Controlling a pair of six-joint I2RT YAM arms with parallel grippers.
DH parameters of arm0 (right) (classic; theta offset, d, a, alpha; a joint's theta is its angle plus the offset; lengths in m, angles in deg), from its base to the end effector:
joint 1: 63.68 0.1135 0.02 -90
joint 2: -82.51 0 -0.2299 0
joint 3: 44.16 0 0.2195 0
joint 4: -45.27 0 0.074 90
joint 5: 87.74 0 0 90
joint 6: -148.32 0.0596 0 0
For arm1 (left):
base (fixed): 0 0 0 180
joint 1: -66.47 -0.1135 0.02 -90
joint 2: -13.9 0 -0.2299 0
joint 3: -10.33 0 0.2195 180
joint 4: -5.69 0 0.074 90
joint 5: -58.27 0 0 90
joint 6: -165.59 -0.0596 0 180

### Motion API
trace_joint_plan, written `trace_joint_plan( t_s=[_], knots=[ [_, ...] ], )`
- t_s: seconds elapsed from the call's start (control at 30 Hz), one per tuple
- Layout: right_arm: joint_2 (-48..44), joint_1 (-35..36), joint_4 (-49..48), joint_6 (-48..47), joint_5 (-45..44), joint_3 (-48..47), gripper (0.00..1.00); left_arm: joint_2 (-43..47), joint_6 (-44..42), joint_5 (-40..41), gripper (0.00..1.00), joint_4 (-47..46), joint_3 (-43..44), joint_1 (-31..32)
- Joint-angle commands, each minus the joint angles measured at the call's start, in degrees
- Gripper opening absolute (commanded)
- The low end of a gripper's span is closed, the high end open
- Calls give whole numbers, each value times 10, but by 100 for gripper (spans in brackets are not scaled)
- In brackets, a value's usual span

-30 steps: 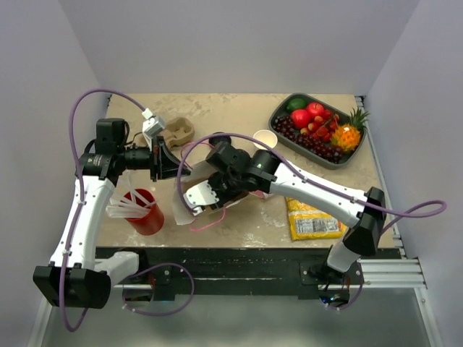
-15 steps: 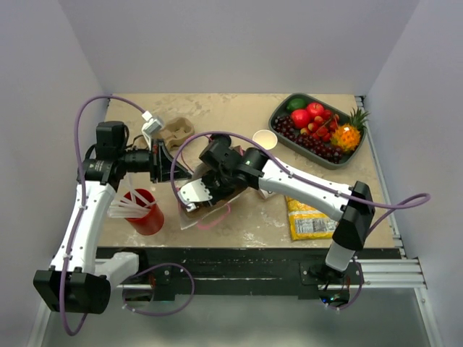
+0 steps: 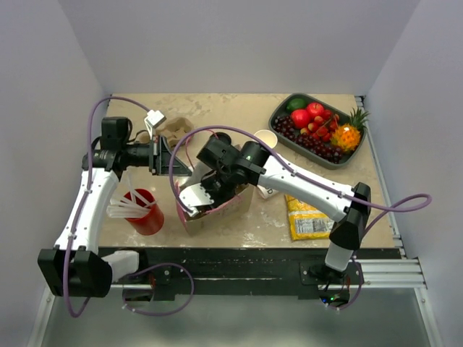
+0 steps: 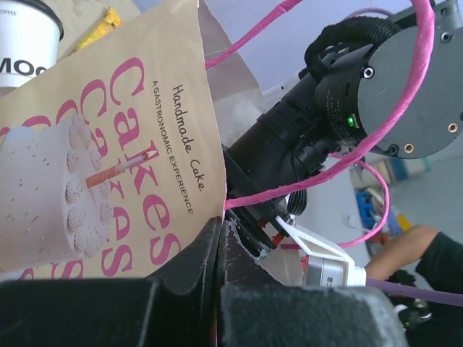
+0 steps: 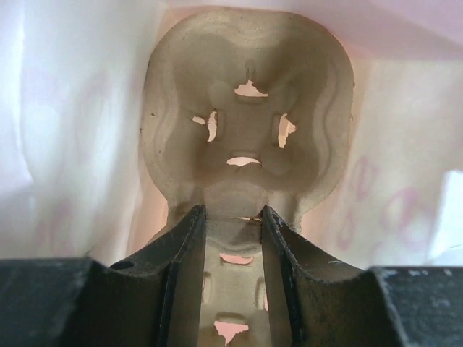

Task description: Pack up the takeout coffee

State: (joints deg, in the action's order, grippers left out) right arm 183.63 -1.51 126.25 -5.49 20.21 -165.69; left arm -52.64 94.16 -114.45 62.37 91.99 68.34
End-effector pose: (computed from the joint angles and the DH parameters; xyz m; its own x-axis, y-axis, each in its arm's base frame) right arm 0.1398 0.3042 0.3018 0.6389 -0.6183 -0.4577 -0.7674 -0.5542 -0.3224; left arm 0.1994 -0.0657 0.3275 -0.8661 -0.0121 -0.4997 0.4960 0.1040 -0.8621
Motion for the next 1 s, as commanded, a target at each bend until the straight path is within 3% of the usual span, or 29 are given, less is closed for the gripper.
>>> trace_joint_plan(
  t_s=[0.0, 0.17, 0.33, 0.6, 0.97],
  knots=[
    [4, -25, -23, -19, 68, 17, 0, -45, 42, -20, 0, -28, -13, -37],
    [20, -49, -12, 4, 102, 19, 0, -116, -148, 42, 0, 100, 46, -58],
    [30, -57, -27, 12, 134, 36, 0, -141, -241, 66, 0, 144, 81, -60],
    [91, -63, 34, 11, 153, -8, 0, -144, -301, -12, 5, 182, 90, -55],
    [18, -62, -133, 109, 152, 156, 0, -137, -390, -3, 6, 248, 77, -52]
  ],
)
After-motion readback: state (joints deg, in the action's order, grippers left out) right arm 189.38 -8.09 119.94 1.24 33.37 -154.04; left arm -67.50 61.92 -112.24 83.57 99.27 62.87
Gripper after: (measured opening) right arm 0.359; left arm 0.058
